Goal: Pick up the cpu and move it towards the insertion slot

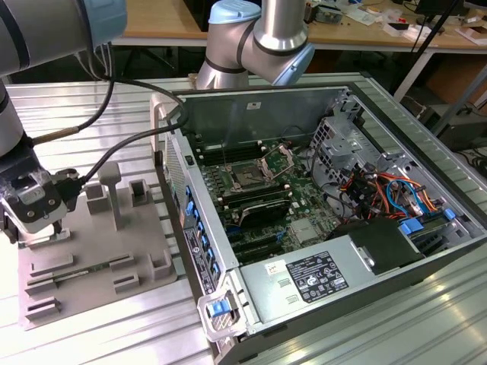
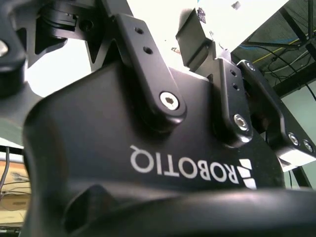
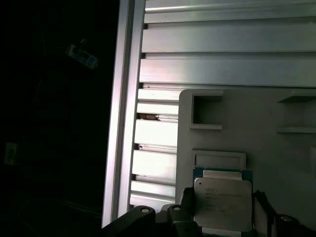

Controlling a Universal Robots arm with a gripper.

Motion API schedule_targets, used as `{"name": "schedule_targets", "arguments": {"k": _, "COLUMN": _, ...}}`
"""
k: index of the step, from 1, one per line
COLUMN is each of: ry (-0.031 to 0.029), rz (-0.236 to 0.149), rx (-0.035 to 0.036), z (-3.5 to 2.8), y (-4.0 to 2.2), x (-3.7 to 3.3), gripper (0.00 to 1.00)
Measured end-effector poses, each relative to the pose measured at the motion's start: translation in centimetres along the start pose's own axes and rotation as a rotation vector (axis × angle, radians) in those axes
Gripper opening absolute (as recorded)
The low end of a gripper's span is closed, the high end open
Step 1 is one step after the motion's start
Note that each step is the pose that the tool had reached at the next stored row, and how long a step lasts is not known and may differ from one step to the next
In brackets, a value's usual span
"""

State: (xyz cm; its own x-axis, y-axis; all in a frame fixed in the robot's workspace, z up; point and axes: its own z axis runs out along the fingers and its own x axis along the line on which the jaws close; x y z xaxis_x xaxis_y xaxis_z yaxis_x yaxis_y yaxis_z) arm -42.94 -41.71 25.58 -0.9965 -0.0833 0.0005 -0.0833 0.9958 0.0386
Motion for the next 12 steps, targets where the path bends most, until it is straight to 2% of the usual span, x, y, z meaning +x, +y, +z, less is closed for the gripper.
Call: {"name": "schedule_targets", "arguments": {"k": 12, "ry": 0.0, "rz": 0.0, "rx": 0.0, "z": -1.1, "y": 0.04, "x": 0.0, "gripper": 0.55}}
